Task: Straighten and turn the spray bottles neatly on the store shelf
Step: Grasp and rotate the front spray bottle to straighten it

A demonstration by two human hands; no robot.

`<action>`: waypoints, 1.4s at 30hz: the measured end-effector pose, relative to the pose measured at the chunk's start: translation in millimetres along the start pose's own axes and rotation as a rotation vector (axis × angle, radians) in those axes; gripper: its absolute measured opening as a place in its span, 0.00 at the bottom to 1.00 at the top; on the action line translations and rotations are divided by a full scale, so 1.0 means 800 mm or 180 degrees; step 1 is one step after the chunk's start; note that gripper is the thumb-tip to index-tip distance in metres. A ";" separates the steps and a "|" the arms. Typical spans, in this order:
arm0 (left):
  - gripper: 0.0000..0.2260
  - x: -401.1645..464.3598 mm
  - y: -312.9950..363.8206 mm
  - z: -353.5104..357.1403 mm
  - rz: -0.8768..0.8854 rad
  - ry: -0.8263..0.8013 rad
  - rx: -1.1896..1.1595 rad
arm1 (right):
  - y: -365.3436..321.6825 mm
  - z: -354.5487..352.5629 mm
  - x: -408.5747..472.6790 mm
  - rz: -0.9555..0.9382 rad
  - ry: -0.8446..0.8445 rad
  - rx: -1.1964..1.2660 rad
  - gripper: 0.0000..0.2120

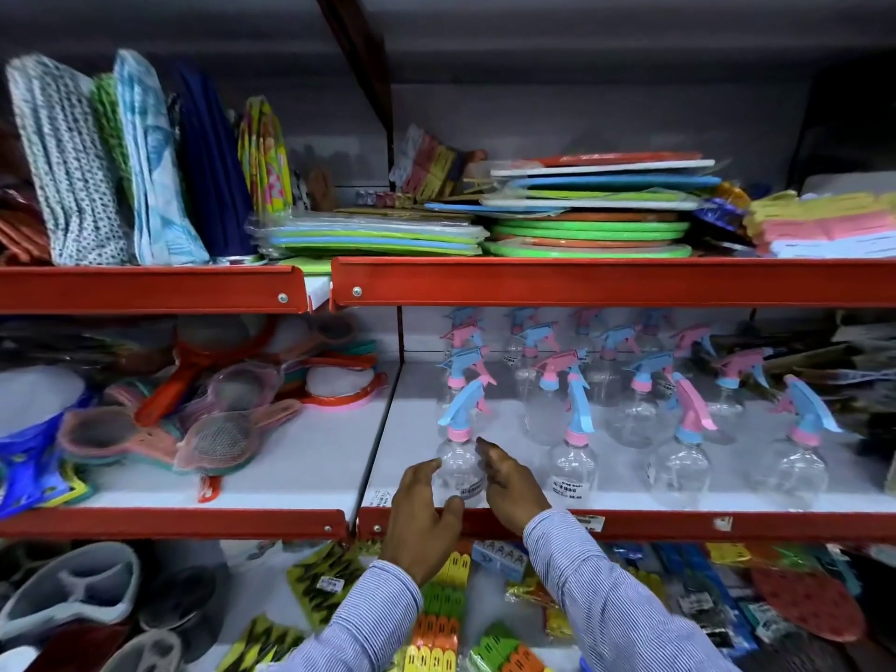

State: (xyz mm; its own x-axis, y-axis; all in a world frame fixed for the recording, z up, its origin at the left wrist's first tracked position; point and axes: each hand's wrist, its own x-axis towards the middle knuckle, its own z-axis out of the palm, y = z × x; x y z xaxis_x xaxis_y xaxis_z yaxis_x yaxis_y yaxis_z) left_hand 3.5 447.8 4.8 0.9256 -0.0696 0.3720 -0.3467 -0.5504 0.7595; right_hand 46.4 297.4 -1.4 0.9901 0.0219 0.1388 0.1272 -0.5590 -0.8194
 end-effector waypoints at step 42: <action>0.17 -0.009 0.028 0.057 0.0697 0.0380 -0.0400 | 0.058 -0.069 -0.099 -0.0345 0.2663 0.0610 0.19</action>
State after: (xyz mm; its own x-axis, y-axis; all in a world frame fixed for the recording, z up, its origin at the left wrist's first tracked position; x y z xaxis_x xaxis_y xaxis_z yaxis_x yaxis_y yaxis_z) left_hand -3.6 398.1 -5.3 0.8048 -0.0730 0.5890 -0.5594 -0.4251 0.7116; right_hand -29.5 224.0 -19.7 0.6123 -0.5924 0.5237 0.3008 -0.4380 -0.8472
